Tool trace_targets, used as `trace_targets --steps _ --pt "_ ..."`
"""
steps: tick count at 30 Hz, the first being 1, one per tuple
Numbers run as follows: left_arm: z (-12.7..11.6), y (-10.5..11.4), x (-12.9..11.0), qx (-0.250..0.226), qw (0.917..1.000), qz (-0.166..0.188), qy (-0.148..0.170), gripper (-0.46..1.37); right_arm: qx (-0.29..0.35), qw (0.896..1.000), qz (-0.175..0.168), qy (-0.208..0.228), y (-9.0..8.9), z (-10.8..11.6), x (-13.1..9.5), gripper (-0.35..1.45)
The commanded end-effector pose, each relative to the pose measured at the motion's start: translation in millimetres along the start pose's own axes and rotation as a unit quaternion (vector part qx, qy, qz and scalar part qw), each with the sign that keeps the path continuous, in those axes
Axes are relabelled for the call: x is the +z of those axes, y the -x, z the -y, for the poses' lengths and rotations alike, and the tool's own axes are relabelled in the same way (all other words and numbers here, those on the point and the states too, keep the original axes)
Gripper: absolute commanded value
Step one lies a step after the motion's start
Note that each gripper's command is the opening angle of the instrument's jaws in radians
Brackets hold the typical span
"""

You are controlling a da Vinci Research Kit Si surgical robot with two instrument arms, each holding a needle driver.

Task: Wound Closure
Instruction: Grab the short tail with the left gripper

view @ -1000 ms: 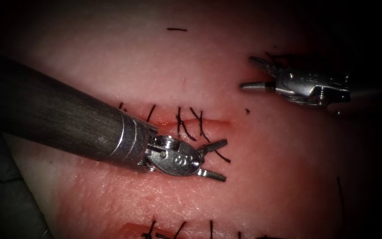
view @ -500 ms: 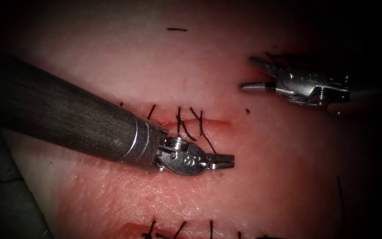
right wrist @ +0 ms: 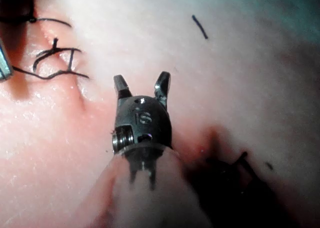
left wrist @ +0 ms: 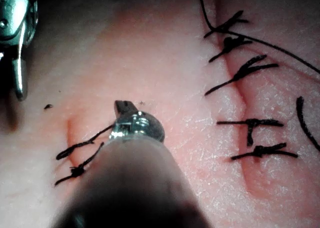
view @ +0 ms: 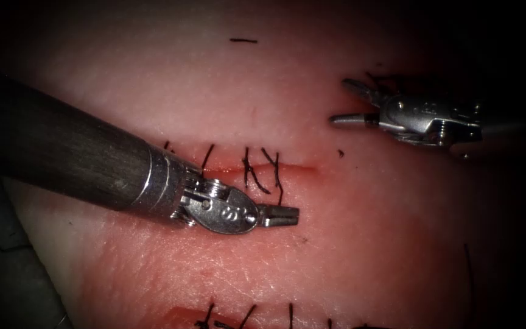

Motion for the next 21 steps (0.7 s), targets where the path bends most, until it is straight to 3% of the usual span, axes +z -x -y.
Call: trace_targets --steps 1,13,21 --pt "0.1 -0.1 -0.1 0.003 1.0000 -0.002 0.002 -0.35 0.000 1.000 0.000 -0.002 0.1 0.0 0.0 0.99" --pt "1.9 -1.1 -2.4 0.021 0.9997 -0.007 0.002 -0.35 -0.010 1.000 -0.001 -0.020 1.2 1.0 0.0 0.97" --pt "2.2 -0.7 -2.9 0.034 0.9994 -0.008 0.005 -0.35 -0.043 0.997 -0.023 -0.064 1.6 1.8 0.2 0.93"
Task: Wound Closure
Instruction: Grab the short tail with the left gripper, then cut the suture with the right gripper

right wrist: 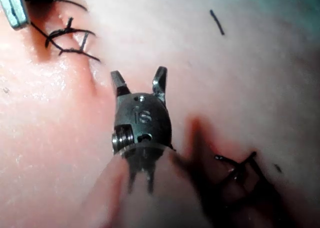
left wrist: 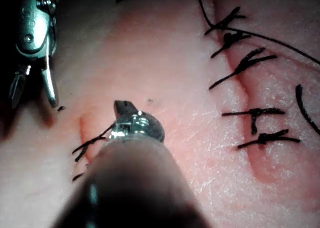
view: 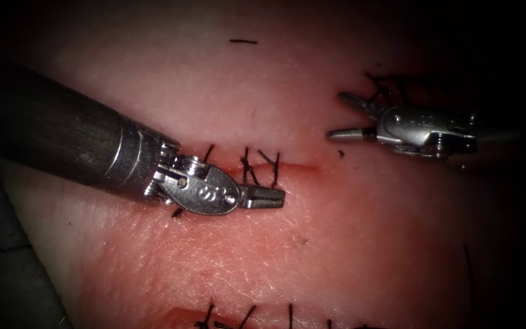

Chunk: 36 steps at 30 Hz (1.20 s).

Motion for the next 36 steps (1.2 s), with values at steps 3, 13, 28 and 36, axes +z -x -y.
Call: trace_targets --steps 3,13,28,36 --pt "0.2 0.0 -0.1 0.013 0.9999 0.000 0.004 -0.35 -0.023 0.999 -0.012 -0.028 0.2 0.6 0.2 0.94" --pt "0.8 -0.1 -0.2 0.089 0.9940 -0.045 0.044 -0.35 -0.081 0.991 -0.052 -0.093 0.2 2.7 1.2 0.93" --pt "1.0 0.1 -0.2 0.143 0.9841 -0.081 0.067 -0.35 -0.150 0.977 -0.085 -0.126 0.1 7.3 2.6 0.95" --pt "0.8 -0.1 -0.3 0.144 0.9837 -0.082 0.069 -0.35 -0.193 0.970 -0.100 -0.113 -0.3 8.1 3.8 0.95"
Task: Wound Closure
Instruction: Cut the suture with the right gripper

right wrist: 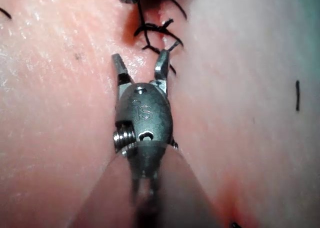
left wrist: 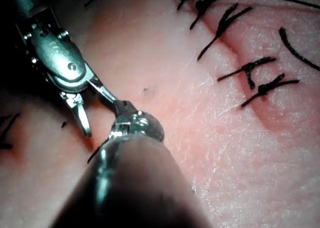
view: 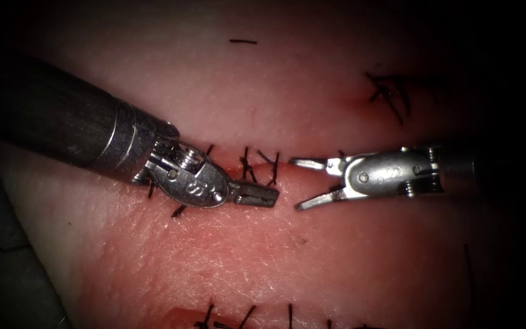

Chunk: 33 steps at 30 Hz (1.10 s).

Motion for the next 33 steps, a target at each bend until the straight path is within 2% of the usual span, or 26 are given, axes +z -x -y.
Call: trace_targets --steps 1,7,13,24,33 --pt "0.0 -0.1 -0.1 0.000 1.0000 0.000 0.002 -0.35 -0.011 1.000 -0.003 0.002 0.0 -0.1 0.2 0.95" --pt "-0.1 -0.2 -0.1 0.003 1.0000 0.000 0.002 -0.35 -0.042 0.999 -0.019 0.000 -0.5 0.4 1.9 0.96" --pt "-0.2 -0.4 -0.1 0.003 1.0000 0.000 0.002 -0.35 -0.052 0.998 -0.031 0.006 -0.8 0.9 4.1 1.23" --pt "-0.3 -0.3 0.0 0.001 1.0000 -0.001 0.002 -0.35 -0.075 0.995 -0.071 -0.004 -1.5 1.5 5.7 1.19" --pt "-0.5 -0.4 0.4 0.003 1.0000 -0.002 0.002 -0.35 -0.078 0.994 -0.074 0.000 -2.0 1.7 6.7 1.15"
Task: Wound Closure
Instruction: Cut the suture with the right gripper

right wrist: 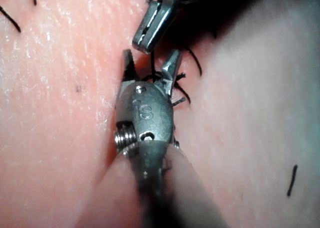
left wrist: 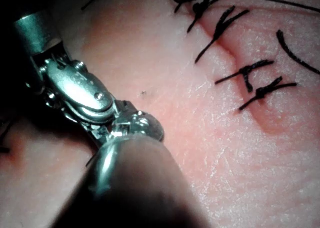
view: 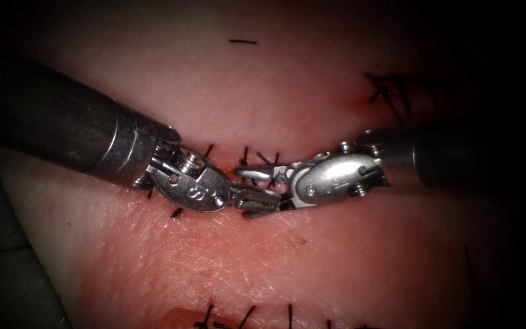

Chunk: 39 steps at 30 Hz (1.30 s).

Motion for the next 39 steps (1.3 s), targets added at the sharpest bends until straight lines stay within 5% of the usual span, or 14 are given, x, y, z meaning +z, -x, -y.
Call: trace_targets --steps 1,9,11,17,34,35,39 --pt "0.0 0.0 0.1 0.001 1.0000 -0.001 0.002 -0.35 0.000 1.000 -0.001 0.002 0.0 -0.1 0.2 1.14" --pt "0.1 -0.2 0.4 -0.002 1.0000 -0.001 0.002 -0.35 0.000 1.000 0.000 0.006 0.1 -0.3 0.9 1.13" --pt "0.0 -0.2 0.5 -0.002 1.0000 -0.001 0.001 -0.35 0.000 1.000 0.000 0.006 0.2 -0.2 1.2 0.96" --pt "-0.2 -0.3 0.9 -0.004 1.0000 -0.002 0.001 -0.35 -0.004 1.000 -0.018 -0.008 0.1 0.0 1.6 -0.35" --pt "-0.4 -0.3 0.5 -0.002 1.0000 -0.003 0.002 -0.35 0.021 1.000 -0.014 -0.003 0.5 -0.5 0.8 -0.35" --pt "-0.5 -0.4 0.5 -0.002 1.0000 -0.004 0.002 -0.35 0.021 1.000 -0.012 -0.003 0.6 -0.6 0.6 -0.29" --pt "-0.5 -0.4 0.4 -0.002 1.0000 -0.004 0.002 -0.35 0.026 0.999 0.012 0.016 1.0 -0.9 -0.3 0.59"
